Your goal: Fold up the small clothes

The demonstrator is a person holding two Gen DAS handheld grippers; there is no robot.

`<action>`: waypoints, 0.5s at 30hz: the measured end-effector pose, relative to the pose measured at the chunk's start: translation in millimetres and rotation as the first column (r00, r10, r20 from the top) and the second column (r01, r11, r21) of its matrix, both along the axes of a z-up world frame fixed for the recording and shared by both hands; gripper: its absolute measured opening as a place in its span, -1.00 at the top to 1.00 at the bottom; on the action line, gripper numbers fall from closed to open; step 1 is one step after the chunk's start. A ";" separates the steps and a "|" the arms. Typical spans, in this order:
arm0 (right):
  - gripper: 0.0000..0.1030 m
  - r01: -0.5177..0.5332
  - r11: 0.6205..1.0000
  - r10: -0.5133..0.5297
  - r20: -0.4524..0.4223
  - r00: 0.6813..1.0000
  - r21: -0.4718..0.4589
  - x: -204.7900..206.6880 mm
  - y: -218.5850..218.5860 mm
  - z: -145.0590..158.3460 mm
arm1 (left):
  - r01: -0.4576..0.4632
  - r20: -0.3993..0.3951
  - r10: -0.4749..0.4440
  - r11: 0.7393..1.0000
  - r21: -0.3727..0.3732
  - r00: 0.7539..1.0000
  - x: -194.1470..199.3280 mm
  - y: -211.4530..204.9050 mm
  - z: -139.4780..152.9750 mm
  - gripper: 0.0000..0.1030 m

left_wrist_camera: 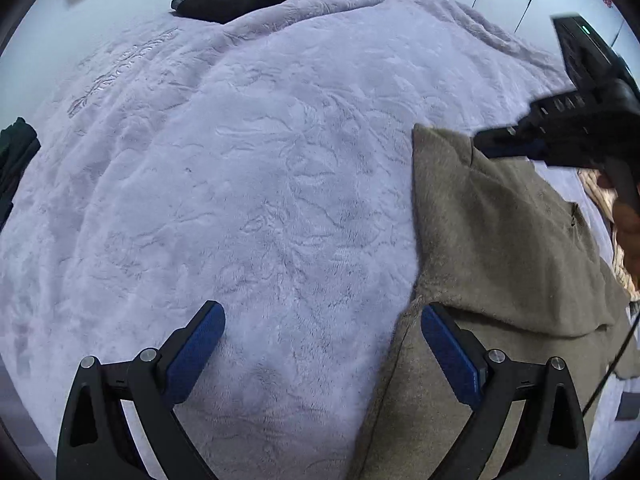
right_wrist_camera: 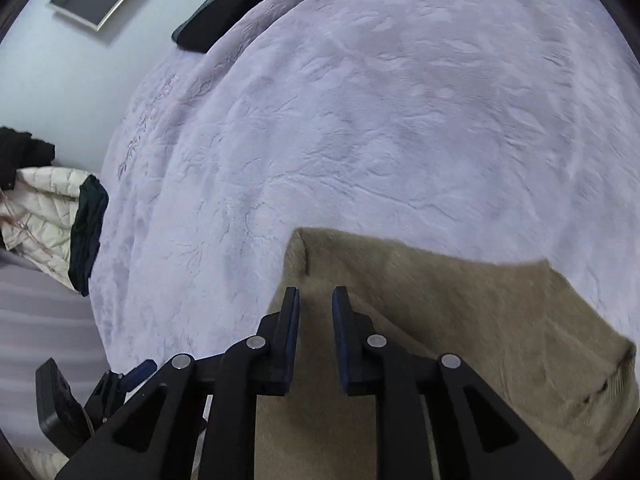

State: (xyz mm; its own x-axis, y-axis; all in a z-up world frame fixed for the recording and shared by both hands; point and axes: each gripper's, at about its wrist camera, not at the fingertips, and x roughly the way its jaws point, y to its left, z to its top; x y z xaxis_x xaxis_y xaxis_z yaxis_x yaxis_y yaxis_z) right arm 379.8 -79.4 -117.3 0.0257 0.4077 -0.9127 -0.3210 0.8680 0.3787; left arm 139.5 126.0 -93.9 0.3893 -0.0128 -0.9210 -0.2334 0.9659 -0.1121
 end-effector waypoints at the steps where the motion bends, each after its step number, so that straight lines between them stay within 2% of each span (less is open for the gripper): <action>1: 0.64 0.046 0.999 -0.046 0.009 0.999 -0.013 -8.9 -19.5 6.6 | 0.008 0.003 -0.008 1.000 -0.011 1.000 8.2 -1.6 2.3 -0.93; 4: 0.64 0.171 0.982 -0.169 0.034 0.985 -0.076 -34.2 -75.2 16.9 | 0.062 0.015 -0.062 0.998 -0.007 0.998 25.9 -18.9 1.2 -0.93; 6: 0.64 0.247 0.960 -0.241 0.064 0.968 -0.129 -55.1 -105.2 18.2 | 0.117 0.017 -0.118 0.993 0.033 0.993 37.4 -45.9 -3.4 -0.93; 8: 0.64 0.324 0.930 -0.315 0.076 0.946 -0.171 -77.3 -137.2 14.6 | 0.143 -0.011 -0.143 0.984 0.106 0.990 48.3 -62.2 -15.8 -0.93; 10: 0.63 0.407 0.892 -0.403 0.061 0.913 -0.199 -96.2 -173.6 5.9 | 0.139 -0.056 -0.132 0.978 0.157 0.990 53.6 -61.8 -34.1 -0.93; 12: 0.63 0.464 0.853 -0.463 0.062 0.884 -0.240 -113.0 -199.4 -6.2 | 0.129 -0.074 -0.122 0.986 0.110 0.990 50.6 -55.0 -42.1 -0.93; 13: 0.63 0.494 0.821 -0.497 0.068 0.865 -0.286 -120.0 -218.0 -14.4 | 0.129 -0.075 -0.123 0.987 0.093 0.990 49.6 -52.7 -40.6 -0.93; 14: 0.64 0.512 0.799 -0.517 0.074 0.853 -0.314 -124.6 -228.0 -19.2 | 0.127 -0.081 -0.119 0.987 0.099 0.990 49.4 -51.3 -37.5 -0.93; 15: 0.64 0.552 0.766 -0.557 0.088 0.826 -0.329 -131.4 -245.8 -21.4 | 0.133 -0.086 -0.123 0.985 0.114 0.989 48.8 -51.9 -33.0 -0.93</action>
State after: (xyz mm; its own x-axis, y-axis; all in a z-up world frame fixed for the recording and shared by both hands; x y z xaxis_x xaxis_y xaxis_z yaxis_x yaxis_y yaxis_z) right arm 248.4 -325.2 -138.7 0.1411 0.0060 -0.9900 0.2579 0.9652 0.0426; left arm 188.3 74.1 -126.9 0.3179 0.0541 -0.9466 -0.1106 0.9937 0.0196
